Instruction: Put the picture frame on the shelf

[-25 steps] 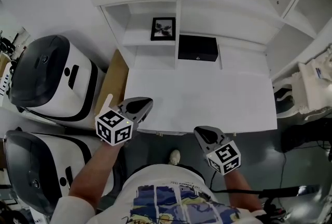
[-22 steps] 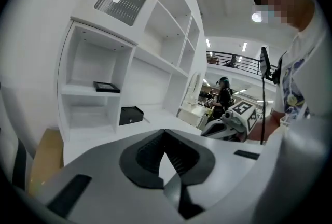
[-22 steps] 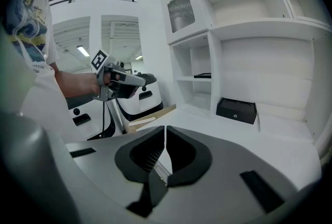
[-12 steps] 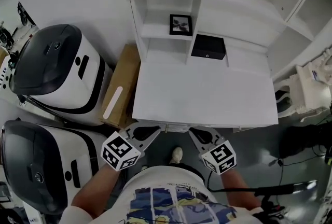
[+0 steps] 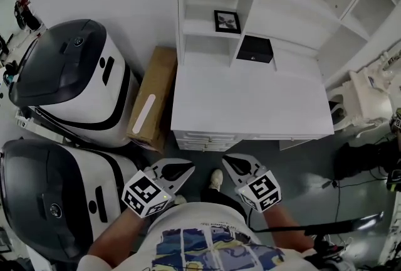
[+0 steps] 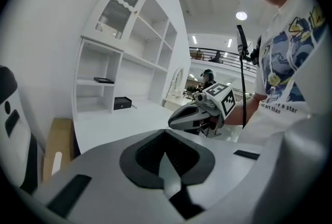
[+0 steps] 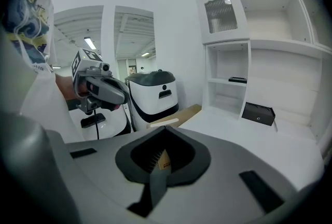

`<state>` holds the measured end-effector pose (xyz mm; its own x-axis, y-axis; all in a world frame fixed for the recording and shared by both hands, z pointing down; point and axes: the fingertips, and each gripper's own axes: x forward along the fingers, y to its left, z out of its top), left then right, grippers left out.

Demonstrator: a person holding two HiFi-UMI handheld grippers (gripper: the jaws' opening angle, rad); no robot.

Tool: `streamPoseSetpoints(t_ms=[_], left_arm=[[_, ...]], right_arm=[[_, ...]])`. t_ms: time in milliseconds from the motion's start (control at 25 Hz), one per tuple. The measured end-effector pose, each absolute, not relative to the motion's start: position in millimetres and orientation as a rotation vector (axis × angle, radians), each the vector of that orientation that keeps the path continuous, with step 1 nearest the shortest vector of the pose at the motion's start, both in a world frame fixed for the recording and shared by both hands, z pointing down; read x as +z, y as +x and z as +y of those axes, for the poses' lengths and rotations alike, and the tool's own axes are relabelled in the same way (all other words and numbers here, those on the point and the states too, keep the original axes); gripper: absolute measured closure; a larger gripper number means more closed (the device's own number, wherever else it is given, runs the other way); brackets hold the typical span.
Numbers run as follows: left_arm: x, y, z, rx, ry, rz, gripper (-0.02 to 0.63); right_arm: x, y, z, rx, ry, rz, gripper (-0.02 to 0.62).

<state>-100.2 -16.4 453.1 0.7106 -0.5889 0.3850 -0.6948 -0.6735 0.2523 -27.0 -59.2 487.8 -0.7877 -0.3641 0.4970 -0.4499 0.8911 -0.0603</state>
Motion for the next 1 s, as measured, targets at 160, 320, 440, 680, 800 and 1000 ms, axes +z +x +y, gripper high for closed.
streamPoseSetpoints(t_ms=[160, 320, 440, 680, 800, 1000], left_arm=[[450.3, -106.9, 8.9, 0.346, 2.542, -0.987, 0.592], [450.7, -118.1, 27.5, 0.312, 2.536, -1.002, 0.592], [451.9, -124.0, 38.9, 0.296, 2.530, -1.005, 0.592], [453.8, -128.9, 58.6, 0.270, 2.515, -0.996, 0.592], [454.0, -132.6, 65.0, 0.259, 2.512, -1.002, 0.592], [453.8, -135.6, 73.9, 0.255, 2.512, -1.003, 0.592]], right_arm=[[483.7, -36.7, -32.9, 0.226, 0.609, -2.572, 0.571], [483.3, -43.6, -9.7, 0.206, 0.615, -2.566, 0.571], [482.1, -48.5, 4.2, 0.196, 0.617, -2.564, 0.571], [480.7, -56.1, 24.5, 0.187, 0.604, -2.559, 0.571], [480.3, -60.1, 31.5, 0.182, 0.596, -2.562, 0.571], [478.0, -63.4, 39.4, 0.163, 0.596, -2.567, 0.571]])
